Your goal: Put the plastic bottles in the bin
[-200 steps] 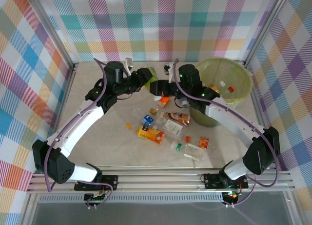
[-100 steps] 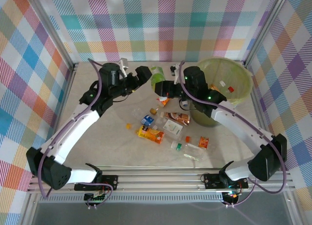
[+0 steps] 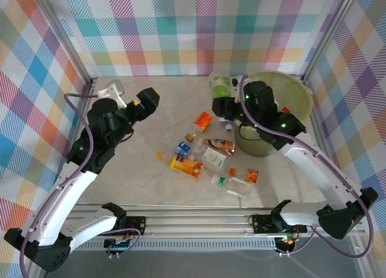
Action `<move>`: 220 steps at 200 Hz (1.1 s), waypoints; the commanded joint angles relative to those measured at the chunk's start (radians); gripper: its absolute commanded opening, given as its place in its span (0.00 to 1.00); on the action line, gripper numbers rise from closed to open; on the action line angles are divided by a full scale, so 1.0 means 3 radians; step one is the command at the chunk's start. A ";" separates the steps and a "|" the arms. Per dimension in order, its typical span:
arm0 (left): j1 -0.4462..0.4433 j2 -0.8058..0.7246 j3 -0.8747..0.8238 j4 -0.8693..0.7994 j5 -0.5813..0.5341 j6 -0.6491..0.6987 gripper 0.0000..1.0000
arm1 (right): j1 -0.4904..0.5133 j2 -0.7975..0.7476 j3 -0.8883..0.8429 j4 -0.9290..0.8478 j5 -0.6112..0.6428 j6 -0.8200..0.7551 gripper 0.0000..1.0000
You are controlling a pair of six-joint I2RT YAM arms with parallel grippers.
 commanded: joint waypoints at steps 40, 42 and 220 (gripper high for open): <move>-0.0028 -0.0030 -0.0174 -0.0028 -0.0340 0.0102 1.00 | -0.0640 -0.0186 0.0316 -0.0702 0.0500 -0.0221 0.46; -0.0029 -0.0025 -0.0174 -0.0033 -0.0340 0.0099 1.00 | -0.0665 -0.0185 0.0319 -0.0714 0.0489 -0.0217 0.46; -0.0023 0.0309 -0.0087 -0.0216 -0.0383 -0.0002 1.00 | -0.1596 0.0987 0.0473 -0.1500 -0.0308 -0.0363 0.51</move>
